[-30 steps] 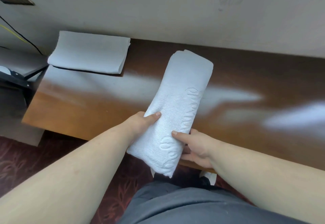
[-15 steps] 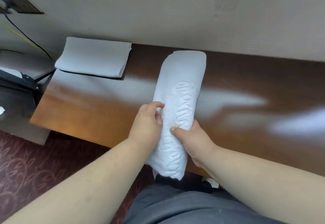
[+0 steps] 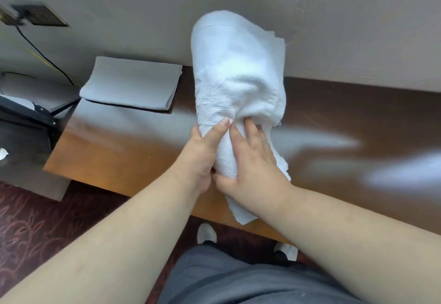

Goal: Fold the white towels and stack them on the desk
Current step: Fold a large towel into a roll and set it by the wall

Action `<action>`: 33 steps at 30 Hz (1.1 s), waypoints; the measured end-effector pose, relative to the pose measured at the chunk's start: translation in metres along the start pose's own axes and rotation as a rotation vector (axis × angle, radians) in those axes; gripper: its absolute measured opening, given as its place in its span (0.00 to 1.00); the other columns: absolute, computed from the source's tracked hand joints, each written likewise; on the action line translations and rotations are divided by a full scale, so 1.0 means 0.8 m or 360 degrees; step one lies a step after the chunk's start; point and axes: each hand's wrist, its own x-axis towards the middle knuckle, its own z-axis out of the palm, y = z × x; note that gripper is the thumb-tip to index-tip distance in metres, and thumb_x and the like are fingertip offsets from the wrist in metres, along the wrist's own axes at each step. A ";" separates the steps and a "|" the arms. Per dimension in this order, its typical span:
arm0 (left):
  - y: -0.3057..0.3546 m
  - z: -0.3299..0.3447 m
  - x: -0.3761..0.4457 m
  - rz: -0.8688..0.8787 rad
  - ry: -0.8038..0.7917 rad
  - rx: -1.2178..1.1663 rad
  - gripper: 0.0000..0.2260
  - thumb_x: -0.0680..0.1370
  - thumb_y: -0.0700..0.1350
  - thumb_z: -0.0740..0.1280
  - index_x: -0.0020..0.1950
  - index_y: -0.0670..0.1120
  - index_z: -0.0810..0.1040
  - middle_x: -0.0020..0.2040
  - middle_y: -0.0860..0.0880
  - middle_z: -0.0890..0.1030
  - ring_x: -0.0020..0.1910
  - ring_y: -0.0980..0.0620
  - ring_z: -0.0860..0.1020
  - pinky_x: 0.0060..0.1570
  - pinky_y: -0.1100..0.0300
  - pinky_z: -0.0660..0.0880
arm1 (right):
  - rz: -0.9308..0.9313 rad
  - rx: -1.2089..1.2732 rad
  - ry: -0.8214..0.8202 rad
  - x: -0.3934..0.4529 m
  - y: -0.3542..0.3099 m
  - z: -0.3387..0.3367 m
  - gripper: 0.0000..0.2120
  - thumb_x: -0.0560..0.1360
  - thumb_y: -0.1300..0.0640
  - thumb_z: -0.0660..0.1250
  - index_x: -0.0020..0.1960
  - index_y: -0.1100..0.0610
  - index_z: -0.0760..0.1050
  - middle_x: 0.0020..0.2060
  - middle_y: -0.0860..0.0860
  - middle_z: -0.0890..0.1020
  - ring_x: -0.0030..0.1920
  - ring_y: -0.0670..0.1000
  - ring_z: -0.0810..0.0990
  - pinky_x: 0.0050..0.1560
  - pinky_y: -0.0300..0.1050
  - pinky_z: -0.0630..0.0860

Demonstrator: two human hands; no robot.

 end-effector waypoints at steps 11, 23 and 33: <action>-0.067 -0.121 0.032 -0.0755 -0.0124 0.0520 0.19 0.81 0.59 0.59 0.66 0.51 0.74 0.57 0.50 0.83 0.52 0.51 0.84 0.52 0.54 0.78 | -0.0239 -0.1196 -0.0402 0.023 0.048 0.090 0.46 0.71 0.50 0.64 0.81 0.52 0.41 0.80 0.53 0.40 0.79 0.58 0.37 0.75 0.65 0.38; 0.091 -0.193 0.168 0.0367 0.0183 0.2312 0.35 0.73 0.67 0.65 0.74 0.49 0.65 0.70 0.45 0.71 0.68 0.41 0.69 0.65 0.48 0.68 | 0.1123 0.0570 0.1145 -0.049 0.065 0.099 0.32 0.72 0.43 0.68 0.73 0.49 0.64 0.65 0.41 0.73 0.65 0.47 0.74 0.63 0.45 0.72; 0.066 -0.222 0.169 0.0380 0.0292 0.2135 0.32 0.70 0.64 0.69 0.66 0.45 0.69 0.64 0.44 0.75 0.61 0.40 0.73 0.61 0.50 0.70 | 0.1224 0.0867 0.1383 -0.033 0.076 0.115 0.03 0.74 0.45 0.63 0.46 0.42 0.71 0.38 0.32 0.79 0.38 0.34 0.77 0.38 0.39 0.70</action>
